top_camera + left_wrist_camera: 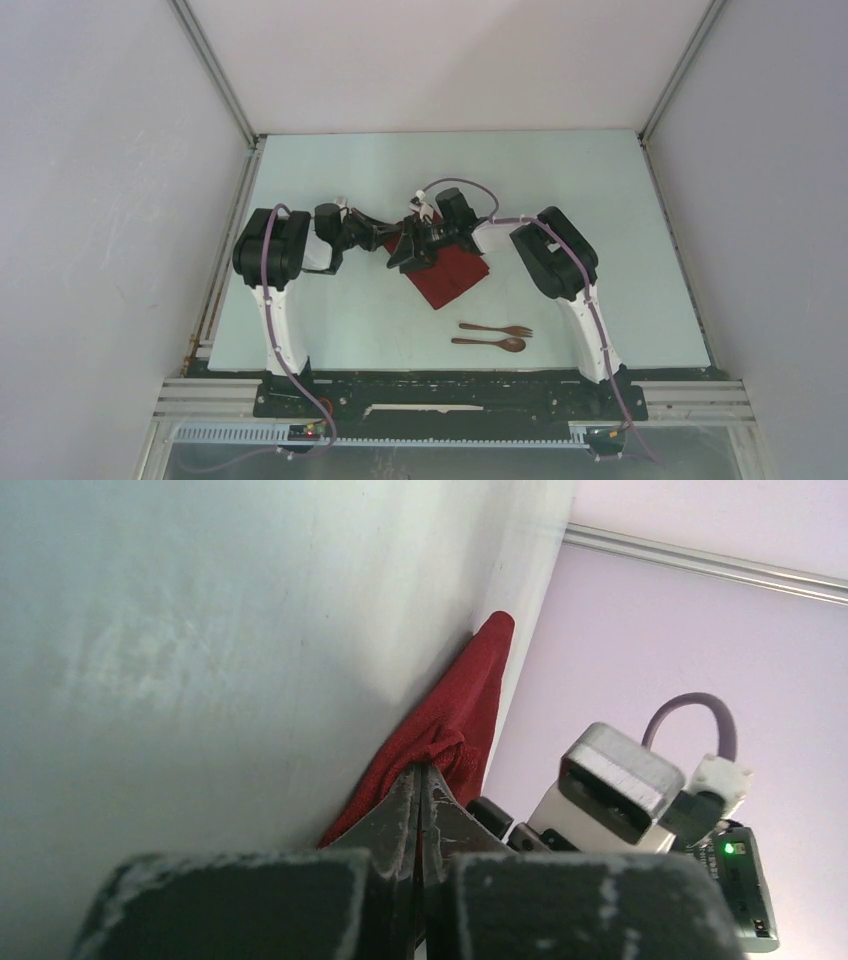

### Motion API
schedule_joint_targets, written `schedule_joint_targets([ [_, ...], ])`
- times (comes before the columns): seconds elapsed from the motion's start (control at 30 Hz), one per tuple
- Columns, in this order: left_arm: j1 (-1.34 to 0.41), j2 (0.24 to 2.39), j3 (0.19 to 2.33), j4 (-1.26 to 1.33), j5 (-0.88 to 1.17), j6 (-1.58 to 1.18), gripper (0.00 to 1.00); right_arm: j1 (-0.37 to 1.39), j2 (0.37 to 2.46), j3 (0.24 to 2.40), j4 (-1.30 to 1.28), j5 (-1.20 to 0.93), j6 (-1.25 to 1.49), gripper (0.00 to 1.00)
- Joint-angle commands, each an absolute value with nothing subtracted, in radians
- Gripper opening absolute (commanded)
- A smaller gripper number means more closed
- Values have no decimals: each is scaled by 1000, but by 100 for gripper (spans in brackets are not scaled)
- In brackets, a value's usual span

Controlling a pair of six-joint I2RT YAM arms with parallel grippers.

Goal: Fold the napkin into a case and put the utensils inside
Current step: Smooth out the 2/3-rectangle-folded napkin at the center of the board.

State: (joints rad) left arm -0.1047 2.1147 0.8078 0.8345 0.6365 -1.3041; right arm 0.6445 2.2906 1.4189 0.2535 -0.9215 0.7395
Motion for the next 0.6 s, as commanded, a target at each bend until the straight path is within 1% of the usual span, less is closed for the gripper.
schedule_joint_targets([
  [0.0,-95,2099,815,745,586,-1241,0,641,2204,1352,200,-952,708,73],
  [0.57,-95,2094,829,704,575,-1215,0,628,2018,1068,155,-984,618,72],
])
